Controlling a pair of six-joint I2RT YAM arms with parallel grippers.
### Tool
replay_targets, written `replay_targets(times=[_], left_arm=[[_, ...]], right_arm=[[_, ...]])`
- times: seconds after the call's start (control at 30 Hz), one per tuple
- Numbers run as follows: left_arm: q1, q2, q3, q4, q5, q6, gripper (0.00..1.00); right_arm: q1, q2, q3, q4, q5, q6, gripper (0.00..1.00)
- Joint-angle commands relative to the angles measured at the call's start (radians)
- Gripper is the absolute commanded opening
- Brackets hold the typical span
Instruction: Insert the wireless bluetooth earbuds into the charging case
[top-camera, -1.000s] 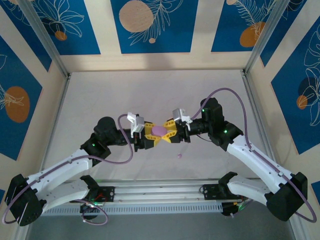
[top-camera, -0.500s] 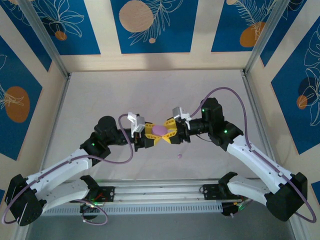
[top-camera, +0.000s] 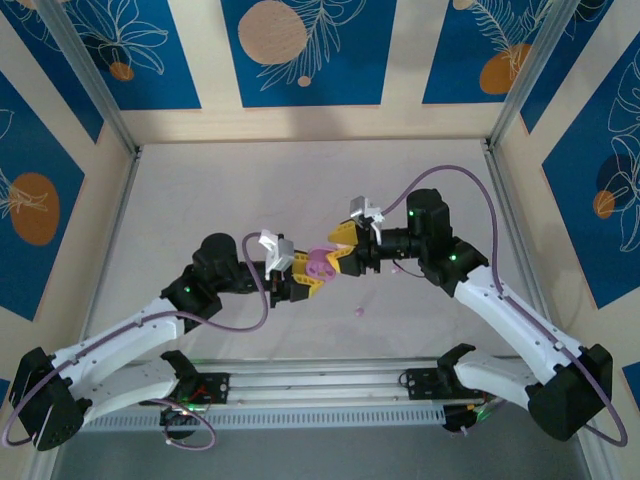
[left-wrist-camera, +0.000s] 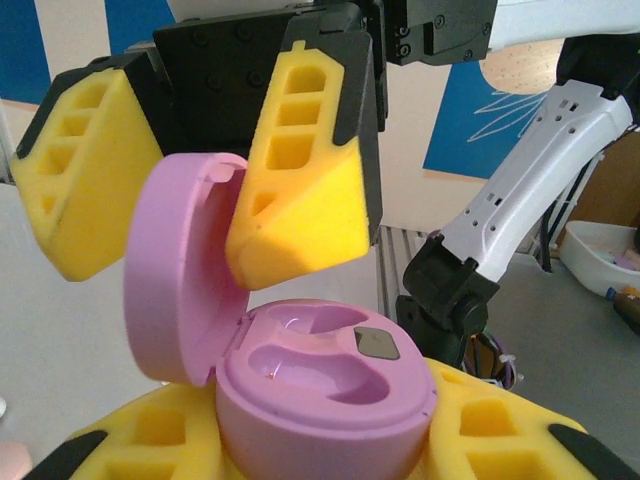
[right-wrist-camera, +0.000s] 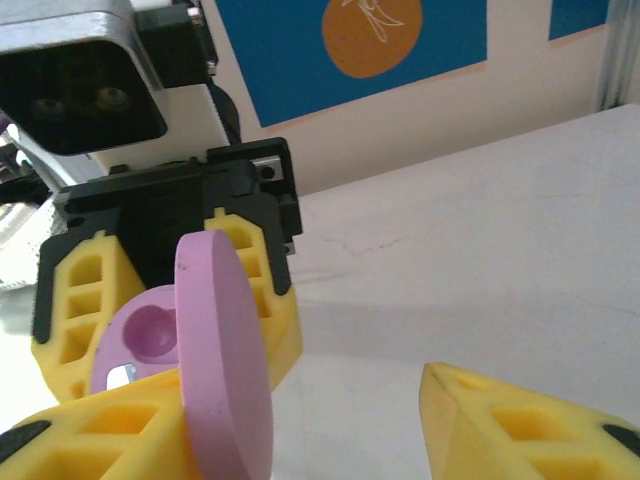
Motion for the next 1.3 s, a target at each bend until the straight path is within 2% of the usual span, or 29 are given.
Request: replay_targets(times=[0.0,0.27,0.4,0.47,0.6,0.7,0.8,0.83,0.93,1.07,1.17,1.27], left_arm=[[-0.010,-0.010,-0.021,0.096,0.010,-0.023,0.23],[-0.011,-0.018,-0.106,0.239,-0.148,-0.095,0.22],[-0.012,-0.026,-0.125,0.252,-0.206,-0.096,0.22],[-0.012,-0.038,-0.142,0.280,-0.241,-0.105,0.22],[-0.012,-0.058,-0.177,0.344,-0.292,-0.122,0.22],[-0.012,-0.075,-0.193,0.357,-0.309,-0.124,0.22],[-0.011,-0.089,-0.205,0.364,-0.330,-0.123,0.22],[-0.011,-0.092,-0.207,0.363,-0.332,-0.121,0.22],[-0.011,-0.098,-0.208,0.357,-0.337,-0.112,0.22],[-0.013,-0.104,-0.209,0.350,-0.338,-0.107,0.22],[-0.011,-0.113,-0.211,0.340,-0.338,-0.108,0.22],[-0.011,-0.117,-0.212,0.336,-0.337,-0.107,0.22]], right_arm=[[0.001,-0.002,0.037,0.014,0.065,0.035,0.54],[0.000,-0.082,0.114,-0.075,0.186,0.163,0.63],[-0.009,-0.141,0.139,-0.167,0.348,0.240,0.70],[-0.033,-0.152,0.147,-0.248,0.467,0.296,0.70],[-0.134,-0.107,0.155,-0.509,0.659,0.493,0.58],[-0.208,-0.036,0.117,-0.675,0.636,0.628,0.54],[-0.226,0.030,0.019,-0.692,0.496,0.686,0.50],[-0.220,0.049,-0.006,-0.695,0.483,0.701,0.48],[-0.182,0.105,-0.077,-0.698,0.509,0.763,0.44],[-0.121,0.151,-0.156,-0.642,0.542,0.817,0.44],[-0.146,0.165,-0.169,-0.628,0.623,0.804,0.44],[-0.231,0.184,-0.164,-0.587,0.657,0.758,0.43]])
